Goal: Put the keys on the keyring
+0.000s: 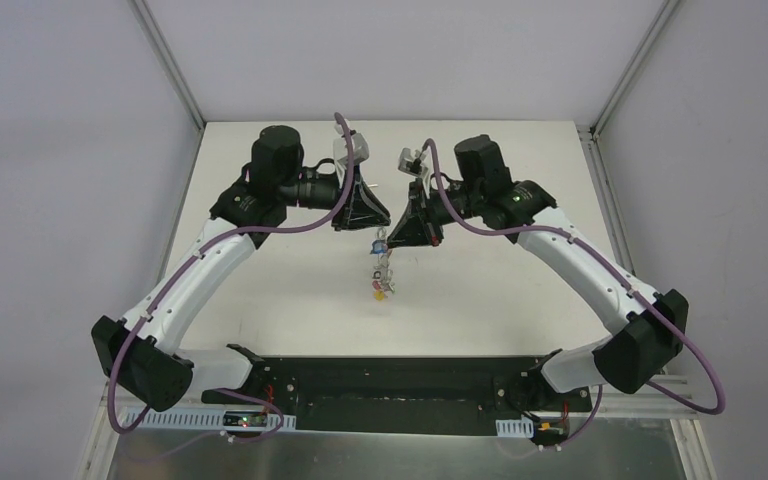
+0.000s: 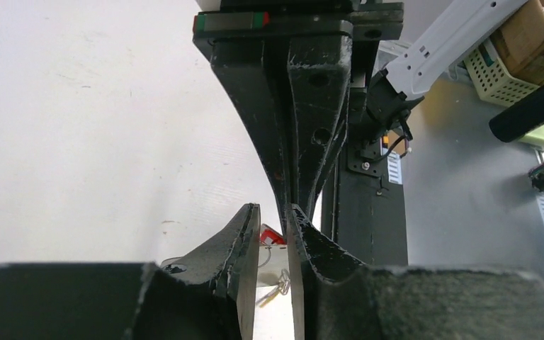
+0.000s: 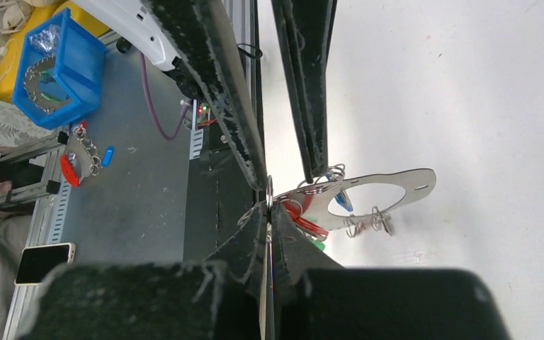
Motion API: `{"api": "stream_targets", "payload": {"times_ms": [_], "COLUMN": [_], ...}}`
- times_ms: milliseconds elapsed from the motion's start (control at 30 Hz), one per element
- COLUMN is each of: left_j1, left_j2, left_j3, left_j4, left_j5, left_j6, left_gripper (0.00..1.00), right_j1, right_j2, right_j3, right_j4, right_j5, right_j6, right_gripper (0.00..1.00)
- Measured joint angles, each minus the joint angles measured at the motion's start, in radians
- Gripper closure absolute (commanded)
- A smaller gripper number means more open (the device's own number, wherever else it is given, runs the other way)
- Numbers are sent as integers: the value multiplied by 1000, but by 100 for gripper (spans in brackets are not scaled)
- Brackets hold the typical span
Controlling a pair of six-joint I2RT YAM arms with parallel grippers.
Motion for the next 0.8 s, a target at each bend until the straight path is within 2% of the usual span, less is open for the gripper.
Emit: {"api": "stream_targets", "payload": {"times_ms": [300, 500, 600, 800], "left_j1": [-27, -45, -48, -48], "left_j2": [28, 33, 33, 34], "left_j3": [6, 6, 6, 6], "left_j4": [-109, -161, -176, -194], "left_j5": [0, -3, -3, -5], "left_j6": [103, 156, 177, 200], "left_gripper": [69, 70, 73, 88], "right_j1": [6, 6, 6, 6], "right_j2": [17, 17, 17, 17], "right_j3": [2, 2, 2, 2], "right_j4": [-45, -45, -45, -45], "right_j5": [25, 25, 25, 25], "right_j6": [-21, -23, -23, -23], "right_gripper": [100, 100, 100, 100]}}
